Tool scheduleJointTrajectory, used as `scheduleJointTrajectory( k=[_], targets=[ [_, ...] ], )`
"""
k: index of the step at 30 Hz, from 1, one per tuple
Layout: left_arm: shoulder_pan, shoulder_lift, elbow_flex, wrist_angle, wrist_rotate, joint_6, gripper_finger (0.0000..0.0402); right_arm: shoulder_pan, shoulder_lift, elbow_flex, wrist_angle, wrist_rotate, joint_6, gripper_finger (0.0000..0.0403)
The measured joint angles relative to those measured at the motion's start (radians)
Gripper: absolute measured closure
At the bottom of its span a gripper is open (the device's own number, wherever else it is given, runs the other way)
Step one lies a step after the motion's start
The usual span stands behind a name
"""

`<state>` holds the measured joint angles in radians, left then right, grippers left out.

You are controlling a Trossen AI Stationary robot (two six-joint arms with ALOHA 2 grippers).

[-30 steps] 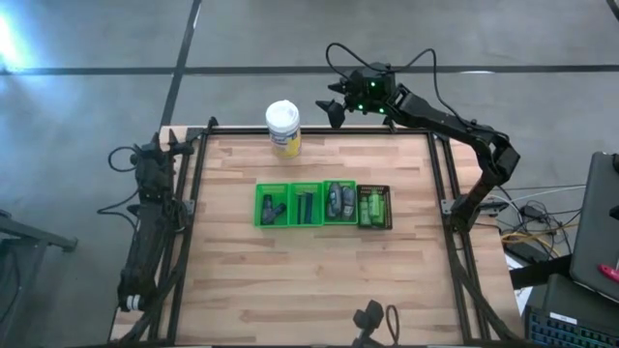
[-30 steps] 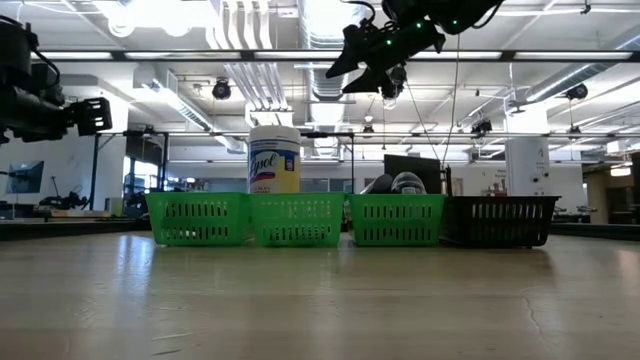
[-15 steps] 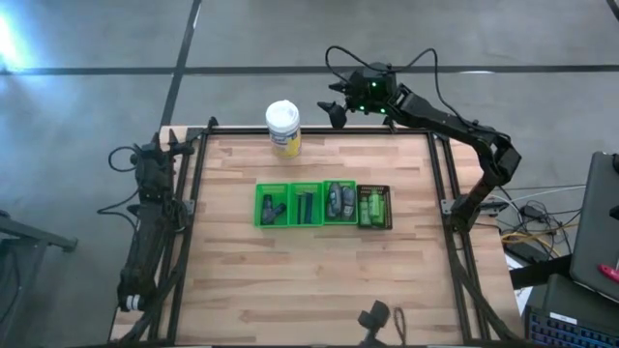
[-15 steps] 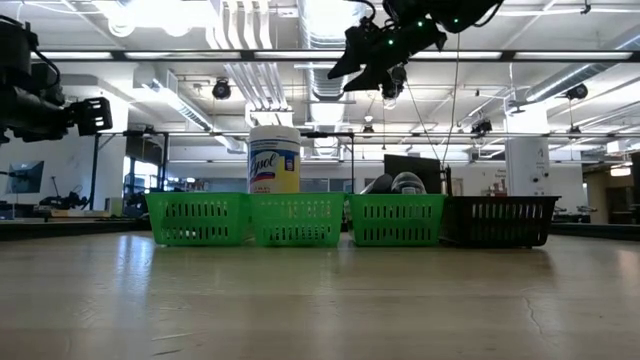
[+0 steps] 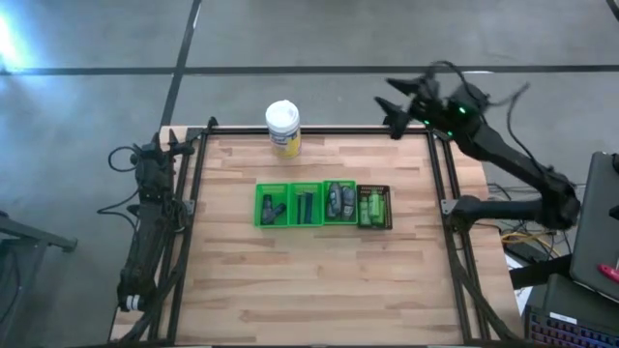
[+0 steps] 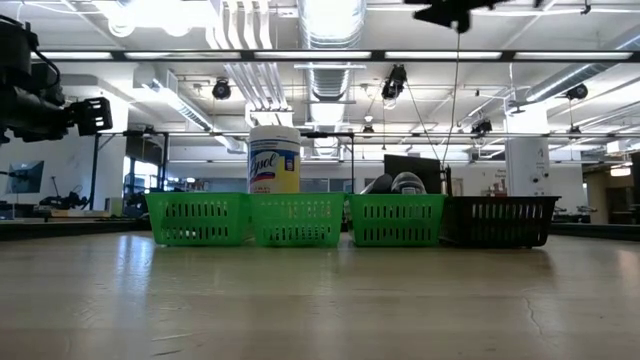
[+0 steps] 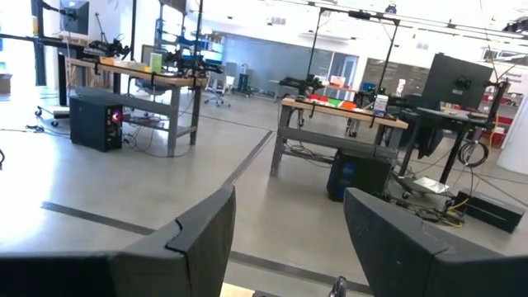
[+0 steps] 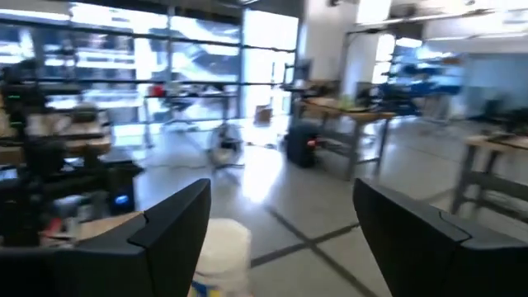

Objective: Pick & Place Travel size toiletries
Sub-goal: Return to Home Position

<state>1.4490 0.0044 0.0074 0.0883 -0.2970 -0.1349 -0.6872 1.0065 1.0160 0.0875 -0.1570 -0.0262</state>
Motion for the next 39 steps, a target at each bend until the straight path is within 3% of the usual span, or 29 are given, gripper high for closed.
scheduleJointTrajectory(
  k=[11,16,20,28,33,39],
  targets=[
    [0.000,0.000,0.000,0.000,0.000,0.000,0.0170,-0.340,-0.411,-0.514,0.300,-0.011,0.121,0.0146],
    [0.000,0.000,0.000,0.000,0.000,0.000,0.0170,-0.489,-0.561,-0.654,0.359,-0.163,0.127,0.0160],
    [0.000,0.000,0.000,-0.001,0.000,0.000,0.0170,-0.566,-0.682,-0.719,0.369,-0.224,0.123,0.0170],
    [0.000,0.000,0.000,-0.001,0.000,0.000,0.0170,-0.669,-0.886,-0.823,0.368,-0.185,-0.082,0.0183],
    [-0.001,0.000,0.000,-0.001,0.000,0.000,0.0170,-0.740,-0.923,-0.909,0.365,-0.062,-0.020,0.0178],
    [-0.001,0.000,0.000,-0.001,0.000,0.000,0.0170,-0.778,-0.935,-0.995,0.402,-0.045,0.038,0.0158]
  ],
)
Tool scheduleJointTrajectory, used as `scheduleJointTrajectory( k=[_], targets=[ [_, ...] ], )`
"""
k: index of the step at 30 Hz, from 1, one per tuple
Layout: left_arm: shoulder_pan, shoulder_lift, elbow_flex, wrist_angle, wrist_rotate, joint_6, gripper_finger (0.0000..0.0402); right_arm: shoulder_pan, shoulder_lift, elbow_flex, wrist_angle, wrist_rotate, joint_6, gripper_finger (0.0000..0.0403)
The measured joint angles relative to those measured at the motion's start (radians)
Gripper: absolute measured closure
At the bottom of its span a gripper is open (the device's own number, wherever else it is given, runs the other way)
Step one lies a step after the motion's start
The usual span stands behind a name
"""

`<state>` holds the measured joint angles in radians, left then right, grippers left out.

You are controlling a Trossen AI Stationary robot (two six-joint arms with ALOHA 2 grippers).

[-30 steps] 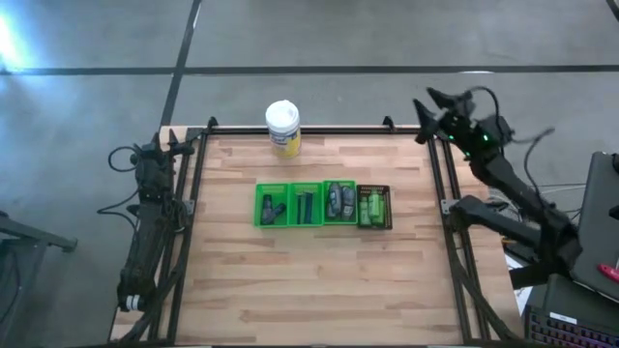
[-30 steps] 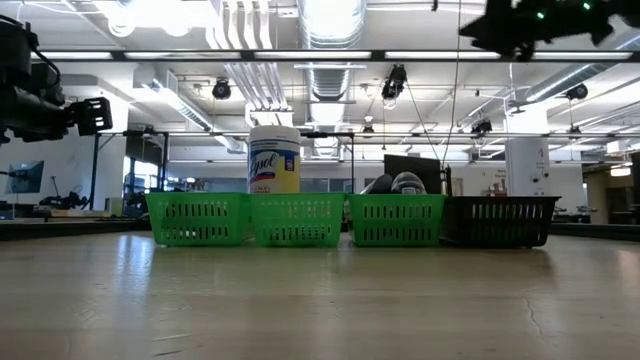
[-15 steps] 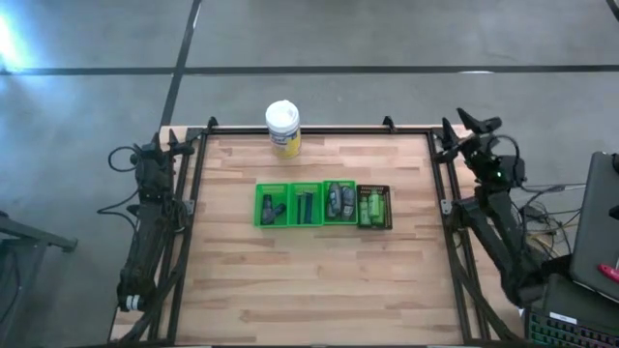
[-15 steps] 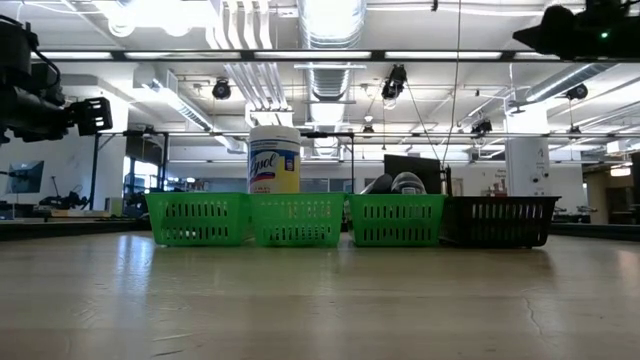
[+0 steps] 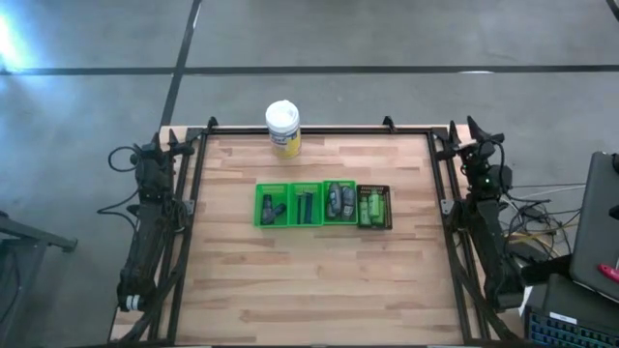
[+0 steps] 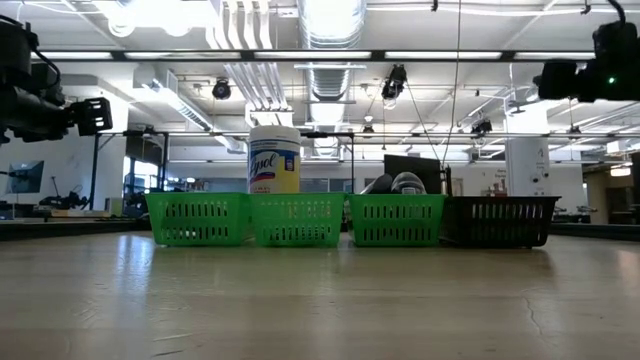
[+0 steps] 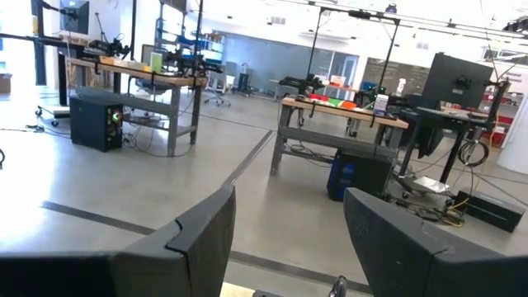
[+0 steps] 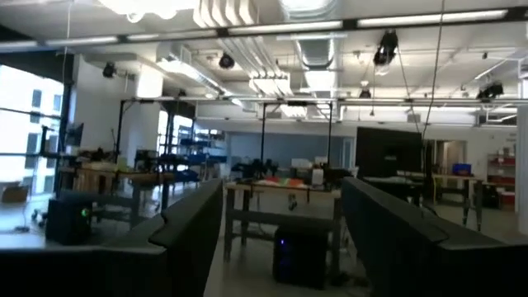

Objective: Pick & Place Travel size toiletries
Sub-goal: Return to Home Position

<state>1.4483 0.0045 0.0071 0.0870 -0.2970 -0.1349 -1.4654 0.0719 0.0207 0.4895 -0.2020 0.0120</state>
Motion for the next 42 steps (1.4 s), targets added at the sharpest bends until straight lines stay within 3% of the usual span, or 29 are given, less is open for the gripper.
scheduleJointTrajectory(
  k=[9,11,16,18,28,42],
  targets=[
    [0.000,0.000,0.000,0.000,0.000,0.000,0.0170,0.001,-0.003,-0.012,-0.187,0.021,-0.063,0.0127],
    [0.000,0.000,0.000,0.000,0.000,0.000,0.0170,0.001,-0.003,-0.012,-0.233,0.092,0.015,0.0121],
    [0.000,0.000,0.000,-0.001,0.000,0.000,0.0170,0.001,-0.003,-0.012,-0.307,0.389,0.173,0.0105],
    [0.000,0.000,0.000,-0.001,0.000,0.000,0.0170,0.001,-0.004,-0.012,-0.304,0.433,0.185,0.0098],
    [0.000,0.000,0.000,-0.001,0.000,0.000,0.0170,0.029,-0.007,-0.012,-0.330,0.280,0.014,0.0063],
    [0.000,0.000,0.000,-0.001,0.000,0.000,0.0170,0.031,-0.005,-0.012,-0.329,0.280,0.161,0.0044]
  ],
)
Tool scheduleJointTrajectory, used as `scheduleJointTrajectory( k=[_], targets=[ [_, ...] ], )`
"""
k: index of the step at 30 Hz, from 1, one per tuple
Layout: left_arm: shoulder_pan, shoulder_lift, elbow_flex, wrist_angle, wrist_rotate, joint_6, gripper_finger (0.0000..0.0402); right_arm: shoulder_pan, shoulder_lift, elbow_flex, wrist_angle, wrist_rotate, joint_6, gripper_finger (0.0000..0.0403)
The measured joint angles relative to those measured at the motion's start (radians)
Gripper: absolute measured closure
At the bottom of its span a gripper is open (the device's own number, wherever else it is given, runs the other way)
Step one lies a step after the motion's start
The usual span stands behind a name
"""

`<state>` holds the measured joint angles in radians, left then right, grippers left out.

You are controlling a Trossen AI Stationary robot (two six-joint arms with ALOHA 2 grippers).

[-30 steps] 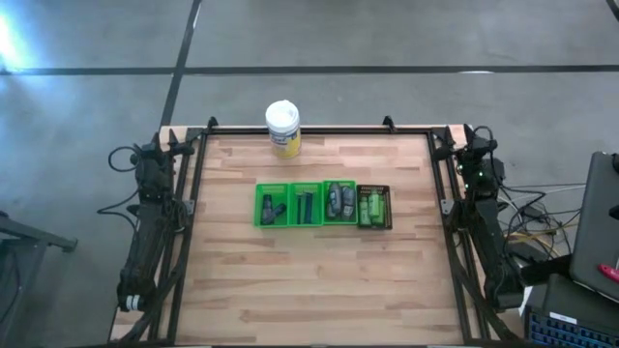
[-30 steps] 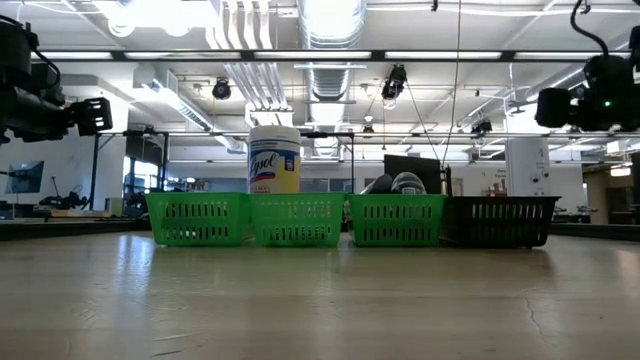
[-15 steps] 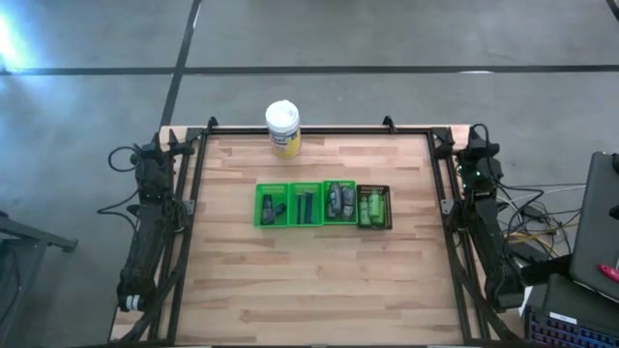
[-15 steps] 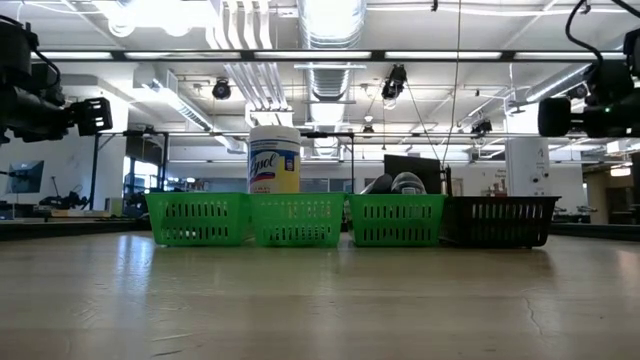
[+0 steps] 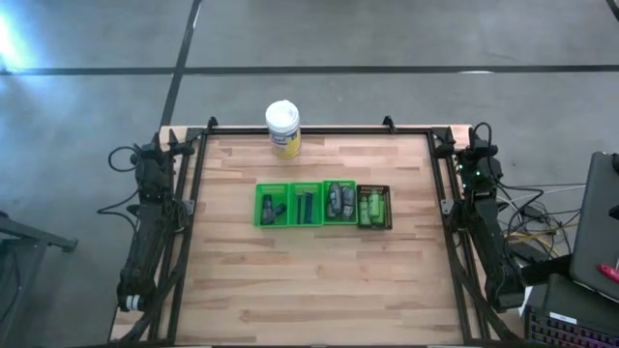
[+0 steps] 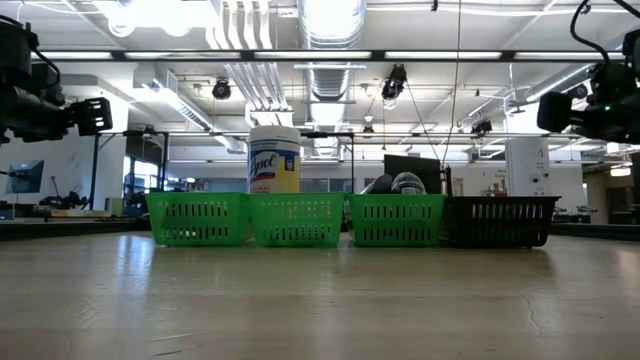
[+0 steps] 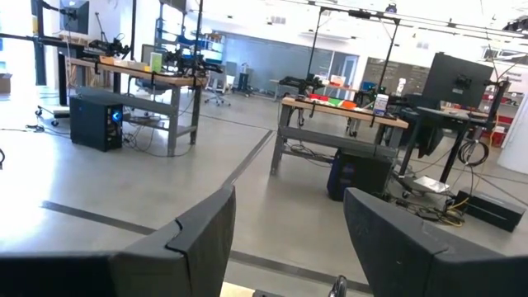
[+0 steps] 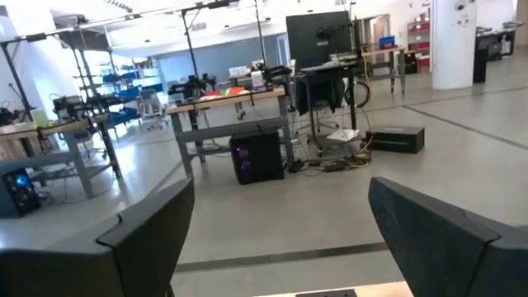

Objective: Pick & Place Travel size toiletries
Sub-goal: Return to Home Position

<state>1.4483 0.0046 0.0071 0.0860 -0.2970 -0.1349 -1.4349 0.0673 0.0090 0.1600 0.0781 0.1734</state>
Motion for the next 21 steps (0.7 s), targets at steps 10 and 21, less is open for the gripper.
scheduleJointTrajectory(
  k=[10,21],
  targets=[
    [0.000,0.000,0.000,0.000,0.000,0.000,0.0170,0.001,0.000,0.000,0.000,0.000,0.000,0.0072],
    [0.000,0.000,0.000,0.000,0.000,0.000,0.0170,0.002,0.000,0.000,0.000,0.000,0.000,0.0106]
  ],
)
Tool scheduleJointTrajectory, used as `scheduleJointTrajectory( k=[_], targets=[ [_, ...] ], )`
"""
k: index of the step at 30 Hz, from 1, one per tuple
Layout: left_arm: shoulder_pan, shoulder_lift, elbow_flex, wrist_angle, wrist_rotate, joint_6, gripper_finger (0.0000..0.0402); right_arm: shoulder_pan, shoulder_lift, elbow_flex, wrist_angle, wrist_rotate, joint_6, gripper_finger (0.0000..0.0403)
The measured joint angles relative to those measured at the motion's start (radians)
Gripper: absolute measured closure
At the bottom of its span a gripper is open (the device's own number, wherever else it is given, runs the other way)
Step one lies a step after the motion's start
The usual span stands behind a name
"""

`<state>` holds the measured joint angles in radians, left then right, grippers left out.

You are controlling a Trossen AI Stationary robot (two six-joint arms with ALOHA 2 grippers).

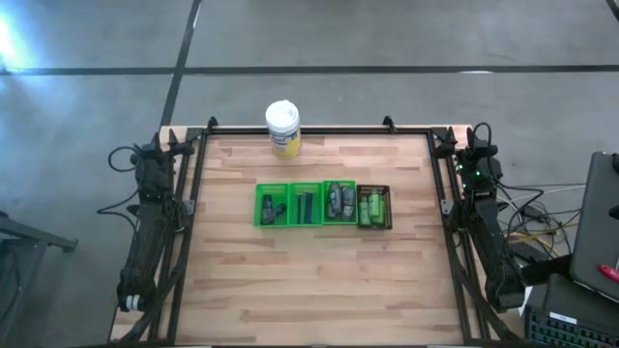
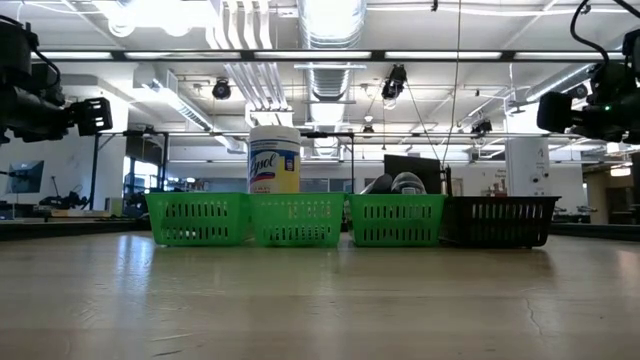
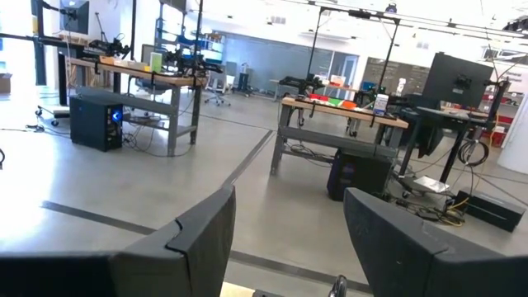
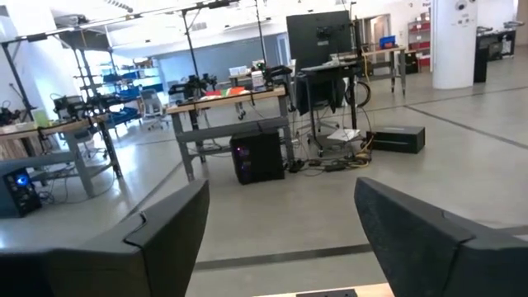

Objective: Pick & Place Travel size toiletries
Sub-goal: Return to Home Position

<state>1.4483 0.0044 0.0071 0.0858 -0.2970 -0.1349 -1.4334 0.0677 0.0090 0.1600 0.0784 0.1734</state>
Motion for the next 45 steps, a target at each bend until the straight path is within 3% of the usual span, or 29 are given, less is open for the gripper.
scheduleJointTrajectory(
  k=[12,20,34,45],
  targets=[
    [0.008,-0.002,0.000,-0.028,0.012,0.000,0.0170,0.000,0.000,0.000,0.000,0.000,0.000,0.0139],
    [0.044,-0.002,-0.001,-0.077,0.254,0.107,0.0170,0.000,0.000,0.000,0.000,0.000,0.000,0.0162],
    [0.039,-0.002,-0.001,-0.083,0.261,0.103,0.0170,0.000,0.000,0.000,0.000,0.000,0.000,0.0184],
    [0.039,-0.002,-0.001,-0.061,0.257,0.100,0.0170,0.000,0.000,0.000,0.000,0.000,0.000,0.0155]
  ],
)
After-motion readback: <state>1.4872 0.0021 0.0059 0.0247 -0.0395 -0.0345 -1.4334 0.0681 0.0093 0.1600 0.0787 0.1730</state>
